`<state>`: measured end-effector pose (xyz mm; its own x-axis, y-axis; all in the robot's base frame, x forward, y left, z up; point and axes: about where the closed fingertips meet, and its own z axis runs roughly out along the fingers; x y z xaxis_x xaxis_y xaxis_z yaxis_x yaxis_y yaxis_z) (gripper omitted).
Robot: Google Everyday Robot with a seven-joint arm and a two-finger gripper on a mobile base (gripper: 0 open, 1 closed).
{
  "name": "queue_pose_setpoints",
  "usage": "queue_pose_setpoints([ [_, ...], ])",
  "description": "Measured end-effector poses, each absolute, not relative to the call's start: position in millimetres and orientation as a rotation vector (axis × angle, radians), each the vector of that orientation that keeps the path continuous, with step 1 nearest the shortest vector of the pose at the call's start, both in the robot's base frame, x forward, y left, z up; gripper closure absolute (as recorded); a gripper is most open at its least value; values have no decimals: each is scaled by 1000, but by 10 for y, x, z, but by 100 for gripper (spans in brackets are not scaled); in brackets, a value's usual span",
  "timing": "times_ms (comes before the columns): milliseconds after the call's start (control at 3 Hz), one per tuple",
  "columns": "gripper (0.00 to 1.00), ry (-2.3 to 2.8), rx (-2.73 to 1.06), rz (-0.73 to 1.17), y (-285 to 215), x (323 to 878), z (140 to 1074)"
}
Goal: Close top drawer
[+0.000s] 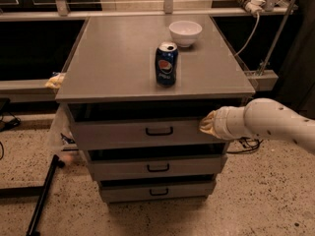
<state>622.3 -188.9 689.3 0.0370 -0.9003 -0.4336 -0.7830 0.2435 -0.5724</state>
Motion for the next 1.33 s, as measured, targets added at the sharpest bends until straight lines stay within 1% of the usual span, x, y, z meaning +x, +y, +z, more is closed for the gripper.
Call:
queue_pose_setpoints([
  [333, 100, 1759, -1557, -195, -1889, 6222, 6893],
  [667, 100, 1753, -1595, -137, -1903, 5945, 7029],
  [1000, 100, 1740, -1648, -35, -1980, 5265, 7373],
  [1333, 81, 1755, -1691, 38, -1961, 5064, 7320],
])
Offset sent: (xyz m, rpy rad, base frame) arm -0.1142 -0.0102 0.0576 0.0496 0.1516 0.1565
